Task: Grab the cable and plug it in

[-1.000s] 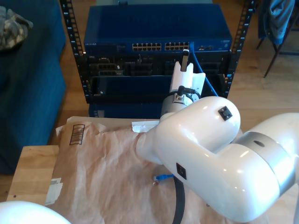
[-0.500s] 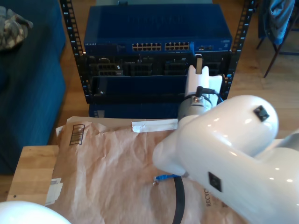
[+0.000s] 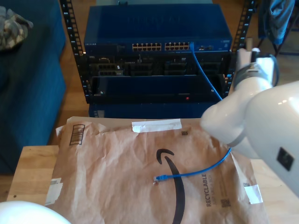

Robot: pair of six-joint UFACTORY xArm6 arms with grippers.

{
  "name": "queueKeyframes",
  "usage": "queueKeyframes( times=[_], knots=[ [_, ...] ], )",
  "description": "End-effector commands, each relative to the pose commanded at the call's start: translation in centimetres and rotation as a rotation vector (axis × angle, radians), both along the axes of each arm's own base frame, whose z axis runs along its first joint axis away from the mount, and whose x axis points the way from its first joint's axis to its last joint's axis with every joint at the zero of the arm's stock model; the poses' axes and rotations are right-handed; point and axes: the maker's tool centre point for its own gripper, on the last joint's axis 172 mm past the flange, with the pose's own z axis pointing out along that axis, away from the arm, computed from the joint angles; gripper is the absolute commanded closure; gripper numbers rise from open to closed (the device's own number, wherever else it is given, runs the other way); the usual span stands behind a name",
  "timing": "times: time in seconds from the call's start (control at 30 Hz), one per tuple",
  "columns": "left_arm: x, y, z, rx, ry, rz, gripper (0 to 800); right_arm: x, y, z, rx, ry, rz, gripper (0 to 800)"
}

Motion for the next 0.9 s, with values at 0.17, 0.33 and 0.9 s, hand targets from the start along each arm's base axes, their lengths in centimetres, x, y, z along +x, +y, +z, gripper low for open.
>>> queueKeyframes(
  times=[0.17,0.33,0.9],
  knots=[
    [0.0,0.0,0.0,0.0,0.0,0.0,0,-1.5,-2.7,-1.2,-0.024,0.108,0.033,79],
    [0.0,0.0,0.0,0.0,0.0,0.0,0,-2.9,-6.1,-2.0,-0.038,0.209,0.073,63],
    [0.0,0.0,0.0,0.0,0.0,0.0,0,-10.9,-18.9,-3.7,0.086,0.431,0.16,1]
  ],
)
